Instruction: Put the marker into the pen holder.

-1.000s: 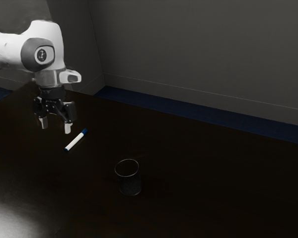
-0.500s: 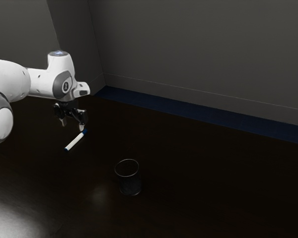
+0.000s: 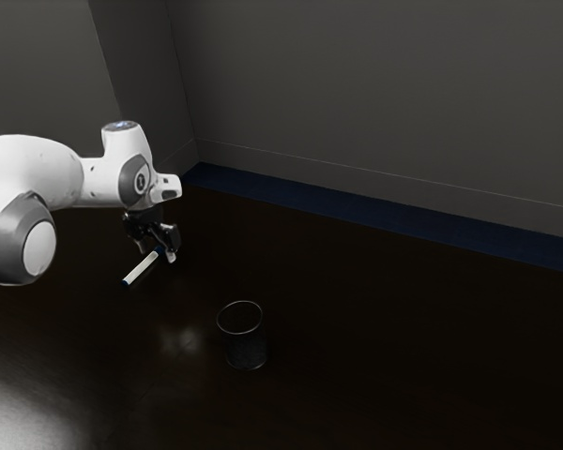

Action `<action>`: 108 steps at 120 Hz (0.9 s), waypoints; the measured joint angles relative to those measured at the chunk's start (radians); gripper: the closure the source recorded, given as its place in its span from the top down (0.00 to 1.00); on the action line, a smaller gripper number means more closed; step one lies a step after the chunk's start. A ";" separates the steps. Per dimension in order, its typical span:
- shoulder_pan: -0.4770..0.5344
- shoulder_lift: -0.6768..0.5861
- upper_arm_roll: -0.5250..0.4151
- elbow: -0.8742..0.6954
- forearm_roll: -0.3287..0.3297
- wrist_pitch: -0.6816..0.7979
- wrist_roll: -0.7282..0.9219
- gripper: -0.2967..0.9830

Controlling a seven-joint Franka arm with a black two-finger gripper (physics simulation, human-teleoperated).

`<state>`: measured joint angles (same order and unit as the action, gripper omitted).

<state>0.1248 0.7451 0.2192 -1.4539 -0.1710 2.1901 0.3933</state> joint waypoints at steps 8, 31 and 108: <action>0.005 0.025 0.007 0.027 -0.016 0.004 0.022 0.70; 0.008 0.052 0.024 0.073 -0.041 0.010 0.079 0.69; 0.000 0.057 0.037 0.068 -0.076 0.014 0.179 0.35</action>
<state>0.1245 0.8016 0.2559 -1.3860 -0.2465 2.2041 0.5722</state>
